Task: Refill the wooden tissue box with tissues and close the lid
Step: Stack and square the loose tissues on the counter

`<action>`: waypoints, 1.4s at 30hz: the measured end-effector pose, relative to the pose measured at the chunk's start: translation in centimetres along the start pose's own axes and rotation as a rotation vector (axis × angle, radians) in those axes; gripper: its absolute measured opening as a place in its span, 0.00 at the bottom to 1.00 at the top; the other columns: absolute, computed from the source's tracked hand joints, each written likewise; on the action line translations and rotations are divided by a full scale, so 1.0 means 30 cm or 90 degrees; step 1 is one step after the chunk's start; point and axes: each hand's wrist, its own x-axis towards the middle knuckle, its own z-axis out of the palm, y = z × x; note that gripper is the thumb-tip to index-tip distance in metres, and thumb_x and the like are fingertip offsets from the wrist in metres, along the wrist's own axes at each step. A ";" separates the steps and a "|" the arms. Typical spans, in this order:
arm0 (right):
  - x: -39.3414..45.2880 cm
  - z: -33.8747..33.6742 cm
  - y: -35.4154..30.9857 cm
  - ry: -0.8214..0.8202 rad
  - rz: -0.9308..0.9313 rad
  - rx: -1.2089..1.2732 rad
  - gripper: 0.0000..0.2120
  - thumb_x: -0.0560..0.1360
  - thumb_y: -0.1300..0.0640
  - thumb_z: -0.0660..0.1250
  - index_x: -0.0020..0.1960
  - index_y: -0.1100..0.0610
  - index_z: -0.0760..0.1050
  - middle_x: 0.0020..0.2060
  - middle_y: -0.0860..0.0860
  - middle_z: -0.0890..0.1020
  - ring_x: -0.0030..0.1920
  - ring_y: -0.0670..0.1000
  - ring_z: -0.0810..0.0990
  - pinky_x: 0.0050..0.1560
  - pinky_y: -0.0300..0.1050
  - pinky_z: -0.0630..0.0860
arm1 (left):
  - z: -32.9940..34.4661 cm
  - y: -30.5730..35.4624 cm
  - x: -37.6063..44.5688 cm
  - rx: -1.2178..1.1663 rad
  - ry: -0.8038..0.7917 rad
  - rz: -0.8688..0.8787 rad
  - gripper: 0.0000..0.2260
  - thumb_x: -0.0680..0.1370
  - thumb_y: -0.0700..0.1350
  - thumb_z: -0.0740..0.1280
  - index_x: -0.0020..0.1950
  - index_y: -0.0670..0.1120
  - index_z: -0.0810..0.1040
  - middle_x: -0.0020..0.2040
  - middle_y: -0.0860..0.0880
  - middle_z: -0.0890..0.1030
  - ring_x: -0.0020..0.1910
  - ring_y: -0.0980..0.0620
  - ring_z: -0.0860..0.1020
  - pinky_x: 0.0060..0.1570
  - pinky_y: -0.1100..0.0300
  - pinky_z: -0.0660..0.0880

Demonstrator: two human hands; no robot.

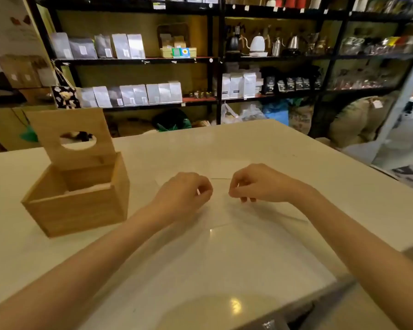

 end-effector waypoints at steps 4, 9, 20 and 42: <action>0.006 0.087 0.058 0.241 -0.013 -0.147 0.09 0.75 0.52 0.62 0.53 0.53 0.76 0.42 0.48 0.78 0.44 0.49 0.74 0.36 0.41 0.66 | 0.085 -0.047 -0.015 0.212 0.129 0.097 0.14 0.76 0.48 0.56 0.54 0.47 0.78 0.52 0.48 0.79 0.52 0.45 0.76 0.47 0.53 0.71; 0.030 0.112 0.112 0.283 -0.067 -0.256 0.16 0.77 0.53 0.57 0.64 0.53 0.71 0.59 0.50 0.74 0.60 0.51 0.68 0.46 0.42 0.64 | 0.117 -0.073 0.000 0.289 0.155 0.074 0.18 0.71 0.51 0.55 0.48 0.44 0.81 0.48 0.46 0.82 0.48 0.43 0.80 0.40 0.52 0.75; 0.034 0.159 0.119 0.301 -0.137 -0.217 0.08 0.74 0.60 0.61 0.51 0.56 0.75 0.53 0.49 0.78 0.56 0.52 0.70 0.51 0.43 0.65 | 0.134 -0.078 -0.009 0.193 0.181 0.088 0.13 0.72 0.49 0.57 0.43 0.46 0.79 0.46 0.49 0.82 0.53 0.45 0.78 0.47 0.53 0.72; -0.040 0.193 -0.066 0.136 -0.071 0.387 0.09 0.66 0.66 0.71 0.41 0.53 0.78 0.36 0.48 0.77 0.31 0.43 0.74 0.33 0.35 0.71 | -0.037 -0.140 -0.263 -0.272 0.065 -0.185 0.03 0.74 0.41 0.67 0.42 0.48 0.79 0.30 0.54 0.81 0.24 0.58 0.77 0.27 0.66 0.74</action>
